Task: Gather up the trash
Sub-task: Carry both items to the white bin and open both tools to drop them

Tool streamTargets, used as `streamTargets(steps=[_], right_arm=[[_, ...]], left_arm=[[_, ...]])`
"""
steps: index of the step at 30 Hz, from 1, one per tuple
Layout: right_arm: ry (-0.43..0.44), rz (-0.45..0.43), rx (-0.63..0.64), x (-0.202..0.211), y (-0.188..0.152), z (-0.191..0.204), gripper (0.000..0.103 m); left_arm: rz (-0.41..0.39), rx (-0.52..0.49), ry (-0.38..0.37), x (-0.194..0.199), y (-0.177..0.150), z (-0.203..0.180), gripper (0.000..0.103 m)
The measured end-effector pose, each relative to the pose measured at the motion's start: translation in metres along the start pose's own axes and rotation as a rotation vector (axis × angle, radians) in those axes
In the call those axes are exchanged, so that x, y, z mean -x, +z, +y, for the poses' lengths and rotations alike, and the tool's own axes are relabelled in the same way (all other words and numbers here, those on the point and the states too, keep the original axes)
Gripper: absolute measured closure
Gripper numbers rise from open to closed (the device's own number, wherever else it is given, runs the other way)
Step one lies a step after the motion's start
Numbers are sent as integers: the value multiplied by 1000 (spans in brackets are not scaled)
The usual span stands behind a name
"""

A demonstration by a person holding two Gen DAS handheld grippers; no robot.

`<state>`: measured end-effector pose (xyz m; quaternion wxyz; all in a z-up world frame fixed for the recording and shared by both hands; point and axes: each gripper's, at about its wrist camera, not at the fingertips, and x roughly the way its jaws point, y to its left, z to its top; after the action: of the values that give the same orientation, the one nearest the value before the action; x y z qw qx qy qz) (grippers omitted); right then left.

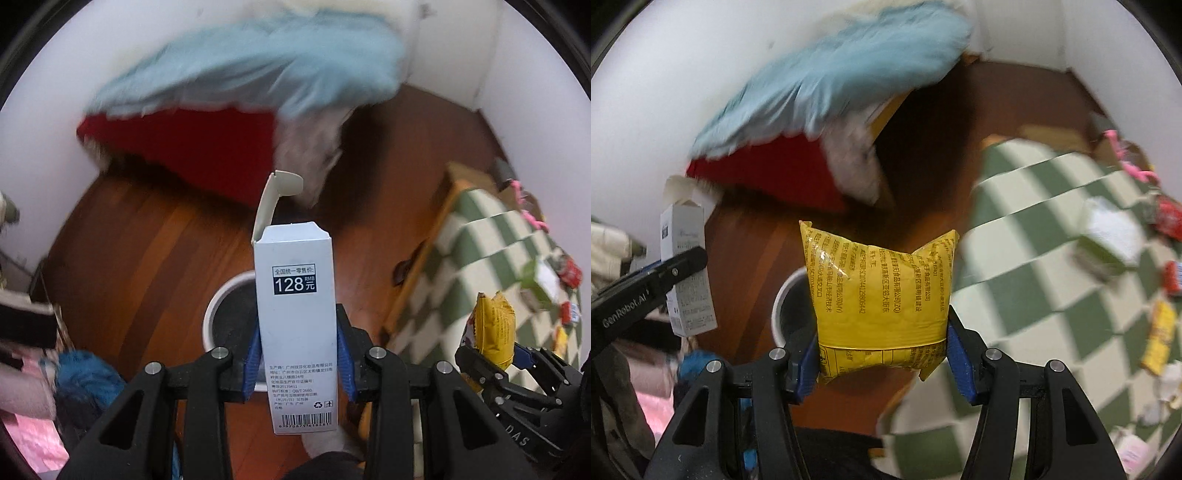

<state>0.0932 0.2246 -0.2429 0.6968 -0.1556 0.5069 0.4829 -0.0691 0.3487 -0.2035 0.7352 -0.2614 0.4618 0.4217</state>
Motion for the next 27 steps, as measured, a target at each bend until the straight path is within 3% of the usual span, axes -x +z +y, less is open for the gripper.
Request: streamTargets(steps=[4, 13, 15, 17, 18, 20, 21, 23, 24, 25, 27], right_arm=[[4, 102, 58, -73, -2, 39, 42], [-10, 305, 162, -222, -5, 93, 42], [-16, 334, 176, -249, -4, 103, 42], [-14, 358, 189, -269, -6, 111, 42], [-17, 367, 202, -278, -7, 114, 42], [-18, 382, 222, -294, -8, 120, 42], [-20, 389, 231, -301, -8, 122, 39], [-32, 412, 244, -312, -10, 123, 25], [-37, 420, 243, -316, -12, 125, 7], [-39, 423, 240, -318, -13, 125, 0], [-57, 421, 242, -317, -15, 125, 0]], left_arm=[[134, 75, -42, -72, -1, 47, 72], [267, 218, -132, -161, -9, 106, 69], [280, 227, -123, -170, -10, 110, 58], [279, 251, -103, -175, -11, 120, 13], [279, 258, -94, -180, -9, 126, 7], [276, 262, -41, -181, -14, 136, 6], [275, 259, -10, -180, -16, 138, 6], [267, 252, 47, -177, -23, 141, 6], [263, 250, 70, -174, -26, 143, 6], [258, 246, 94, -170, -30, 143, 6], [247, 246, 132, -164, -36, 145, 6]])
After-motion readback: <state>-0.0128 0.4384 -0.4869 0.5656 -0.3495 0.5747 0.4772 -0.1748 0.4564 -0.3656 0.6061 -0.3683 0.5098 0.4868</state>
